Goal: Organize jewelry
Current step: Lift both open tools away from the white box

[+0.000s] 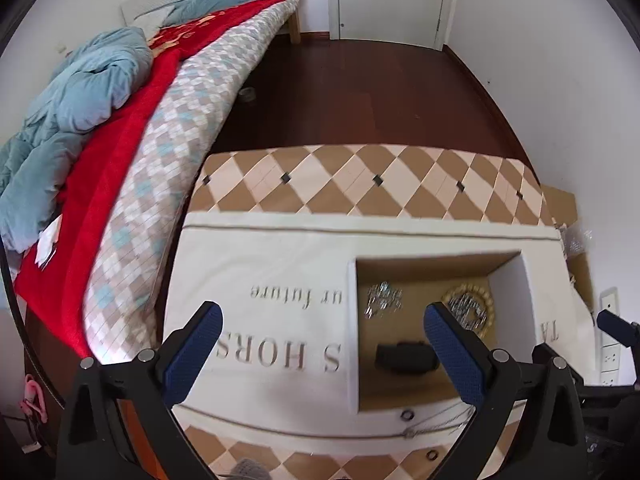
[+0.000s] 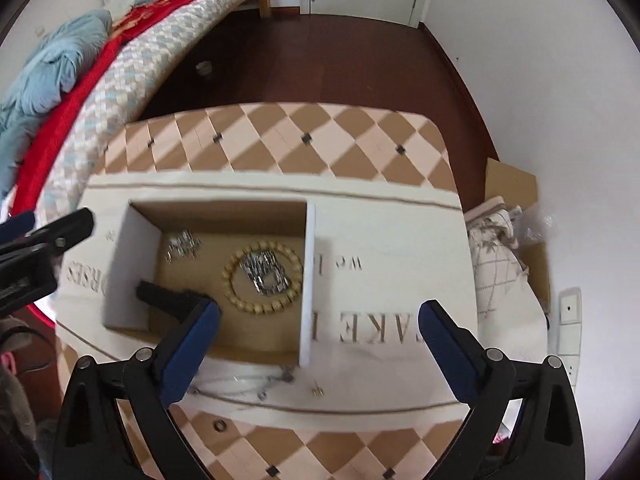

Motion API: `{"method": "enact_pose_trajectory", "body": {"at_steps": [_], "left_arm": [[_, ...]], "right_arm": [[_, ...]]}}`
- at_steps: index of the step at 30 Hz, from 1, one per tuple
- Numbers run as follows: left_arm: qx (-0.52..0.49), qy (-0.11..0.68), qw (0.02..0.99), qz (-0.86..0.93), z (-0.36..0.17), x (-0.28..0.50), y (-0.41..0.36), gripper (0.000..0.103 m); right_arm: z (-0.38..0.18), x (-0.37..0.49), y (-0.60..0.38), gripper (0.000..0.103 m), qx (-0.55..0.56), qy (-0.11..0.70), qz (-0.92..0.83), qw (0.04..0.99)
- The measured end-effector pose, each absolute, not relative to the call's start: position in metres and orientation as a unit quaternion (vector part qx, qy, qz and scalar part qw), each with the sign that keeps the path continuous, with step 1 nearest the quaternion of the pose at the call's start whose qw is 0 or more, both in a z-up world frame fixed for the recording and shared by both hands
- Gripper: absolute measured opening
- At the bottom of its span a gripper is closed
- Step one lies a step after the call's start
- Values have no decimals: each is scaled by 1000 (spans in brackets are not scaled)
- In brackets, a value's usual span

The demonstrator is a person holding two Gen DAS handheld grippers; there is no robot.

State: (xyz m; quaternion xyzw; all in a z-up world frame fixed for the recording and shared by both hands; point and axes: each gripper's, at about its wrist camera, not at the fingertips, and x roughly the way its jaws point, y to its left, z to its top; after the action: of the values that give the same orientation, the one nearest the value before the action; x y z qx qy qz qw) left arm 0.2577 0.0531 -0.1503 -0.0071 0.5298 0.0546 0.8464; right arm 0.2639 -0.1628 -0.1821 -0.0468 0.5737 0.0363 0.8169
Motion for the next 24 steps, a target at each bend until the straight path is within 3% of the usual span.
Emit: {"method": "enact_pose_trajectory", "body": {"at_steps": [7, 24], "left_arm": [[-27, 527, 847, 63, -153, 221, 60, 103], [-18, 451, 889, 73, -82, 134, 53, 103]], "right_arm": [[-175, 235, -158, 103, -54, 557, 37, 828], [-96, 160, -162, 103, -36, 480, 49, 875]]}}
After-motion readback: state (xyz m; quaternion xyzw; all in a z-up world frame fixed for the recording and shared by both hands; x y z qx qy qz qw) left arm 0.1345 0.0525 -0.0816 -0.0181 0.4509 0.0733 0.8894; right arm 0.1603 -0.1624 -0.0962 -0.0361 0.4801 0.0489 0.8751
